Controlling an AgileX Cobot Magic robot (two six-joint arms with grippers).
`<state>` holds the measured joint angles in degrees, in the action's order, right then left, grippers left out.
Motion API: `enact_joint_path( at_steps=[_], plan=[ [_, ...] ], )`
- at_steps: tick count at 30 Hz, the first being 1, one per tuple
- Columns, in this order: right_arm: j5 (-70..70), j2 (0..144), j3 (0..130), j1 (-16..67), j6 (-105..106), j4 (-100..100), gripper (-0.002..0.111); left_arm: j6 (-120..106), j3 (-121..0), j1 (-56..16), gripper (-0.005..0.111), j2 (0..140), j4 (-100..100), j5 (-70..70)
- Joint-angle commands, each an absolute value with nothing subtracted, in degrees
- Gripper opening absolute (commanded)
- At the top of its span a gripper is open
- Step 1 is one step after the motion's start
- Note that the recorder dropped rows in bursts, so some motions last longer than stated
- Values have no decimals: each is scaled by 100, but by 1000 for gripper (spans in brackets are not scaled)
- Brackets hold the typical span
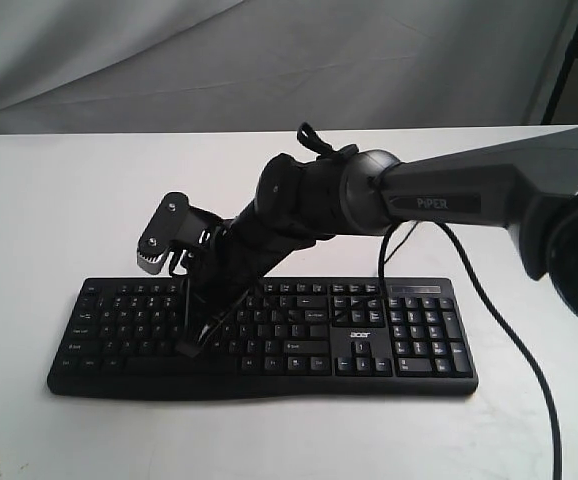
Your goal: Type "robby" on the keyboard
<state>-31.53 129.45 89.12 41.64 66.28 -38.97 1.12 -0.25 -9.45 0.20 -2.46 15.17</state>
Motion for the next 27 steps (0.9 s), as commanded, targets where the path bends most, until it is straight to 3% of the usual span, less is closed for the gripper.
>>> enact_joint_path(
  at_steps=[1, 19, 27],
  plan=[
    [-3159, 13001, 8910, 4124, 6646, -3851, 0, 128, 0, -982, 0, 0, -274, 1486],
    [-3408, 12249, 8898, 4146, 6574, -3711, 0, 128, 0, -982, 0, 0, -274, 1486],
    [-2529, 10780, 7889, 4276, 6316, -3318, 0, 128, 0, -982, 0, 0, -274, 1486]
  ],
)
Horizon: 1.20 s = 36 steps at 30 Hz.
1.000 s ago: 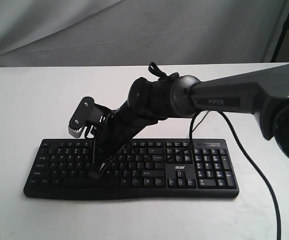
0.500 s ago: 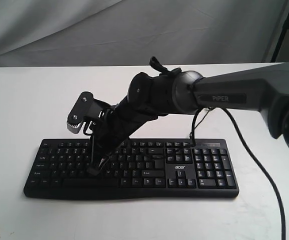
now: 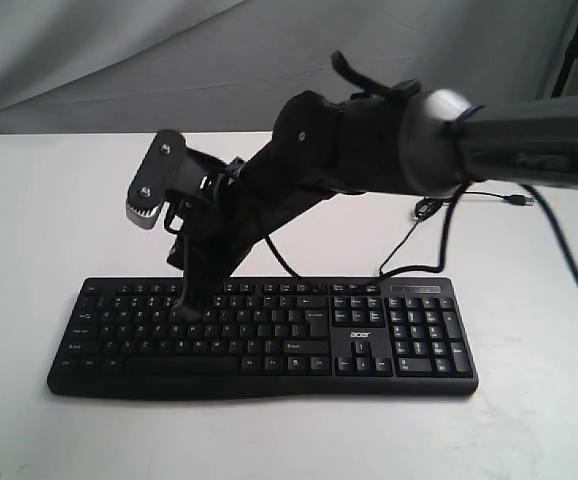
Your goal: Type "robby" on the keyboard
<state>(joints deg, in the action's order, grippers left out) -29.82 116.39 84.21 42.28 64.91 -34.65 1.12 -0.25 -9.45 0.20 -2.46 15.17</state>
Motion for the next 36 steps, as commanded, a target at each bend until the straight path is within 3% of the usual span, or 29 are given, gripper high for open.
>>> enact_joint_path(
  at_steps=[1, 6, 11, 18, 27, 32, 36],
  plan=[
    [-2381, 10494, 7680, 4276, 6286, -3318, 0, 128, 0, -982, 0, 0, -274, 1486],
    [-1558, 8964, 6573, 4276, 6106, -3366, 0, 128, 0, -982, 0, 0, -274, 1486],
    [-162, 6411, 5030, 4286, 6106, -4556, 0, 128, 0, -982, 0, 0, -274, 1486],
    [111, 3927, 4488, 4286, 6089, -6108, 0, 128, 0, -982, 0, 0, -274, 1486],
    [371, 2665, 4025, 4286, 6100, -6291, 0, 128, 0, -982, 0, 0, -274, 1486],
    [1436, 2575, 3190, 4228, 6100, -6849, 0, 128, 0, -982, 0, 0, -274, 1486],
    [2182, 2218, 2317, 3369, 6100, -7694, 0, 128, 0, -982, 0, 0, -274, 1486]
  ],
)
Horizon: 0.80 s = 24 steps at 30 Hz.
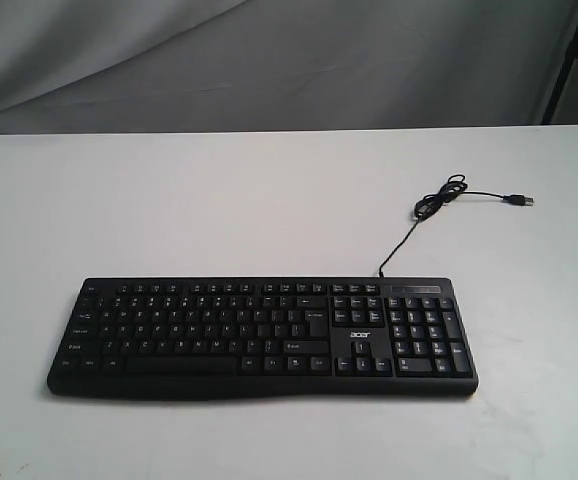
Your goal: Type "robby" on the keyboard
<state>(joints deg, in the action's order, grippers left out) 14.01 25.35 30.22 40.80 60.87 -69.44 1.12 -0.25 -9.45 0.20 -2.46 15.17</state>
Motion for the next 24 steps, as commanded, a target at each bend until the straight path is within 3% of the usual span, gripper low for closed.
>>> enact_joint_path(
  at_steps=[1, 6, 11, 24],
  plan=[
    [2275, 2124, 2106, 3071, 6100, -7764, 0, 128, 0, -982, 0, 0, -274, 1486],
    [2316, 1337, 1209, 1870, 6111, -7817, 0, 128, 0, -982, 0, 0, -274, 1486],
    [2210, 703, 509, 1193, 6215, -7817, 0, 128, 0, -982, 0, 0, -274, 1486],
    [1760, 285, 0, 850, 6400, -8096, 0, 128, 0, -982, 0, 0, -274, 1486]
  ],
)
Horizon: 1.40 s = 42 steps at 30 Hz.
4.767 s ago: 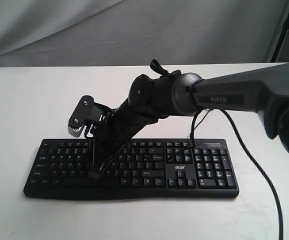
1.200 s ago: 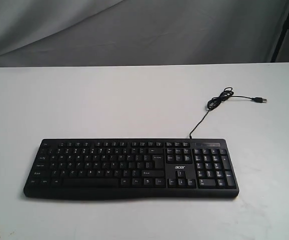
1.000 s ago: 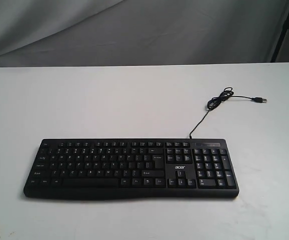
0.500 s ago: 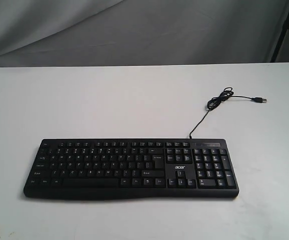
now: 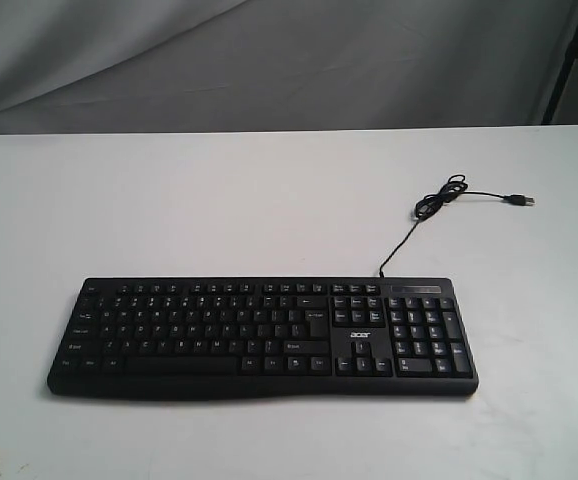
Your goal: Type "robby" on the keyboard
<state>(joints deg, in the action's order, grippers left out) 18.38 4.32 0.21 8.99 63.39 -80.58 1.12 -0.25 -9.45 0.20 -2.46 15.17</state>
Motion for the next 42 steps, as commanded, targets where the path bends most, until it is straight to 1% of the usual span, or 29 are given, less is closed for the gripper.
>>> enact_joint_path(
  at_steps=[1, 3, 5, 8, 13, 14, 16, 20, 21, 22, 25, 29, 33, 34, 38, 42],
  plan=[
    [1776, 214, 0, 850, 6286, -8119, 0, 128, 0, -982, 0, 0, -274, 1486],
    [1890, 71, 0, 850, 5515, -8651, 0, 128, 0, -982, 0, 0, -274, 1486],
    [2284, 0, 0, 850, 4607, -9129, 0, 128, 0, -982, 0, 0, -274, 1486],
    [2593, 0, 0, 850, 3905, -9866, 0, 128, 0, -982, 0, 0, -274, 1486],
    [2543, 0, 0, 850, 2968, -9994, 0, 128, 0, -982, 0, 0, -274, 1486],
    [2466, 0, 0, 850, 3012, -9677, 0, 128, 0, -982, 0, 0, -274, 1486],
    [1984, 0, 0, 850, 3444, -8368, 0, 128, 0, -982, 0, 0, -274, 1486],
    [292, 0, 0, 850, 3721, -5181, 0, 128, 0, -982, 0, 0, -274, 1486],
    [-500, 0, 0, 850, 3707, -4067, 0, 128, 0, -982, 0, 0, -274, 1486],
    [-877, 0, 0, 850, 3707, -3723, 0, 128, 0, -982, 0, 0, -274, 1486],
    [-1392, 0, 0, 850, 3607, -3415, 0, 128, 0, -982, 0, 0, -274, 1486],
    [-1416, 0, 0, 850, 3268, -3622, 0, 128, 0, -982, 0, 0, -274, 1486],
    [-1236, 0, 0, 850, 2981, -4371, 0, 128, 0, -982, 0, 0, -274, 1486],
    [-1178, 0, 0, 850, 2593, -4636, 0, 128, 0, -982, 0, 0, -274, 1486],
    [-925, 0, 0, 850, 526, -4645, 0, 128, 0, -982, 0, 0, -274, 1486],
    [-870, 0, 0, 850, 227, -4470, 0, 128, 0, -982, 0, 0, -274, 1486]
  ],
)
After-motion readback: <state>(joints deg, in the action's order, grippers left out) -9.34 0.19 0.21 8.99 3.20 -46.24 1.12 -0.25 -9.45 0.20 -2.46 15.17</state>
